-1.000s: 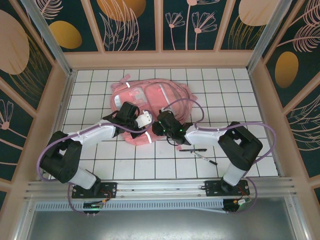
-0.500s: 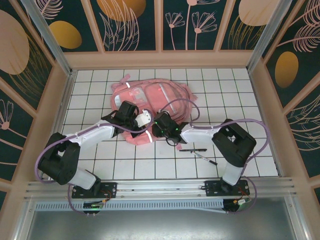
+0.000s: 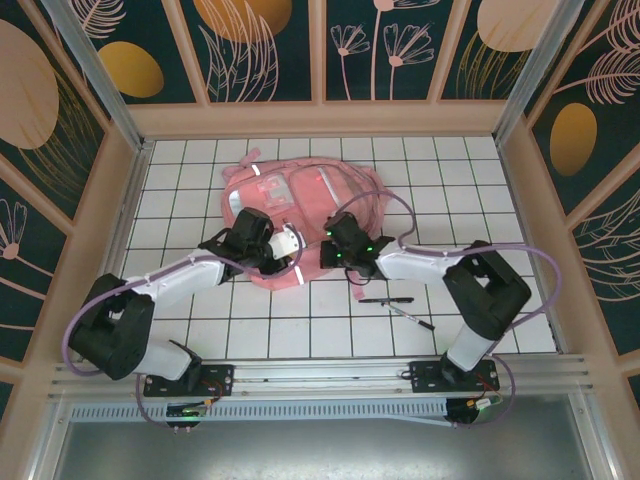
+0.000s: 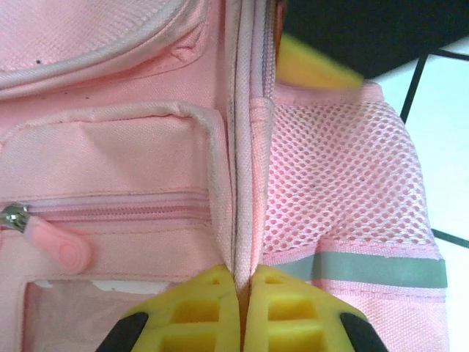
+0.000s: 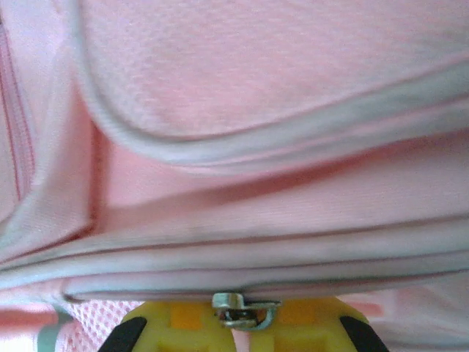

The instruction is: Pack the student bag

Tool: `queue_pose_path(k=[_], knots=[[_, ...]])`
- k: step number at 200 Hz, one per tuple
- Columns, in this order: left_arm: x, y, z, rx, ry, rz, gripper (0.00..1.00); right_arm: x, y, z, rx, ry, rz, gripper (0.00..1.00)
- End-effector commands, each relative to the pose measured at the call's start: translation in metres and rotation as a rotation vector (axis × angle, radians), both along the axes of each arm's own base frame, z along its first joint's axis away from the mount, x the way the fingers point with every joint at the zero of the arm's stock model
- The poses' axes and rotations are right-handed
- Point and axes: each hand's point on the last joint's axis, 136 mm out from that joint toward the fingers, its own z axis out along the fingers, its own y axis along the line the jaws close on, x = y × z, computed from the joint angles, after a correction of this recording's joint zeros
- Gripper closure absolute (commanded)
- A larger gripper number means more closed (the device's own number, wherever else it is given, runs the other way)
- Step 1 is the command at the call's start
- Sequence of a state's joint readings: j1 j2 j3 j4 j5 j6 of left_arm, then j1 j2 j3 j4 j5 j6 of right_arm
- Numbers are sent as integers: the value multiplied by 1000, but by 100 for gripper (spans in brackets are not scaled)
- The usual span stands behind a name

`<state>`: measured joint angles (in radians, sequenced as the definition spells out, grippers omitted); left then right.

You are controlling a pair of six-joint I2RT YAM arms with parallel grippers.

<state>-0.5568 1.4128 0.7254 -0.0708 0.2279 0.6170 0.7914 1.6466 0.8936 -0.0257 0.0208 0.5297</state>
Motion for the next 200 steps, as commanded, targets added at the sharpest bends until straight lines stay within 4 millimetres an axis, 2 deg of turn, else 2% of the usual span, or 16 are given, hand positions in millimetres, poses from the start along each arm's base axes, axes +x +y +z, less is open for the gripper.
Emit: queue_pose_path(k=[1,36,52,57,83,99,112,127,140,150,159,164,170,172,177,200], knots=[[-7,19,-7,81,-93,-29,100,4,-26,0,34,31,52,100],[-11,29,-1,75,-164,-51,100,7,-45,-5,52,48,165,100],[-4,41,-2,94,-162,-27,100,5,-44,-3,59,45,220,100],[1,46,-1,97,-160,-11,100,10,-50,-3,66,44,219,100],[18,61,10,78,-158,47,100,5,-32,12,121,19,332,100],[27,67,15,71,-181,71,100,8,-30,14,102,0,339,100],[39,80,19,61,-211,143,100,9,-27,15,102,-5,352,100],[68,111,36,12,-272,358,79,4,-19,19,137,-8,415,100],[99,151,60,-59,-311,675,33,-8,-3,24,165,-11,496,100],[116,174,72,-99,-295,895,12,-14,9,27,178,-21,541,100],[125,184,76,-124,-232,1030,7,-17,22,30,187,-33,577,100],[130,182,77,-134,-187,1063,5,-17,29,32,191,-42,592,100],[131,180,67,-132,-108,1092,3,-16,38,33,198,-47,605,100],[135,178,73,-151,-99,1103,2,-15,41,34,203,-49,609,100],[137,176,70,-162,-48,1130,1,-14,49,35,213,-52,620,100],[129,164,58,-313,149,1272,4,-12,93,44,262,-76,689,100]])
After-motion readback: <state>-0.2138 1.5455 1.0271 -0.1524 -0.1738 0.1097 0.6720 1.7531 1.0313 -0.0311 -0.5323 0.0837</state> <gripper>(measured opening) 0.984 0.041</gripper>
